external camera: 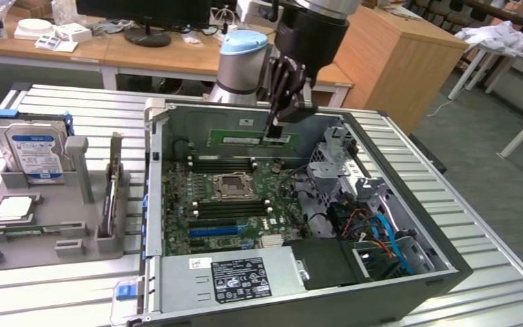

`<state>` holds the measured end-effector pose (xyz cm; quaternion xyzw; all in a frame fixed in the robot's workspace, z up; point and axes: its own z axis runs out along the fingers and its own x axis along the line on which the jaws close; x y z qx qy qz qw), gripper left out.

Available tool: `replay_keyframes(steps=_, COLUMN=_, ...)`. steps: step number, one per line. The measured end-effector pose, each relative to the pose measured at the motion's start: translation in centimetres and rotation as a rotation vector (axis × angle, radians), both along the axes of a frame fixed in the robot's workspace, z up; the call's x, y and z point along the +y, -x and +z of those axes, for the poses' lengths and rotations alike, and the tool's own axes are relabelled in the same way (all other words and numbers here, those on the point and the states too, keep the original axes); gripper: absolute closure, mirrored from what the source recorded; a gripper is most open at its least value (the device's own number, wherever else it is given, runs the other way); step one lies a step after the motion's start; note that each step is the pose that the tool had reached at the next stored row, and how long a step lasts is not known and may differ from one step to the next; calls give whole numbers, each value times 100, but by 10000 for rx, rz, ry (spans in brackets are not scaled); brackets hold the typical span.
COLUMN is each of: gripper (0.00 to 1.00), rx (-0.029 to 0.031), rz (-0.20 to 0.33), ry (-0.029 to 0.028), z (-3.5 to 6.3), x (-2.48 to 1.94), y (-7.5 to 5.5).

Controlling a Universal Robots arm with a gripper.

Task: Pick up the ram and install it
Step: 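Pick up the ram and move it above insertion slot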

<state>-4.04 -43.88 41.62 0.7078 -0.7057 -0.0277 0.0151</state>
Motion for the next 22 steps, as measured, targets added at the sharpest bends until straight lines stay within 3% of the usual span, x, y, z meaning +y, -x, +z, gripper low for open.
replay_keyframes(steps=15, gripper=89, rx=0, rz=-1, ry=-28, z=-37, x=350, y=0)
replay_keyframes(steps=17, gripper=89, rx=0, rz=0, ry=-32, z=-40, x=371, y=0)
replay_keyframes(steps=22, gripper=89, rx=0, rz=0, ry=-33, z=-40, x=371, y=0)
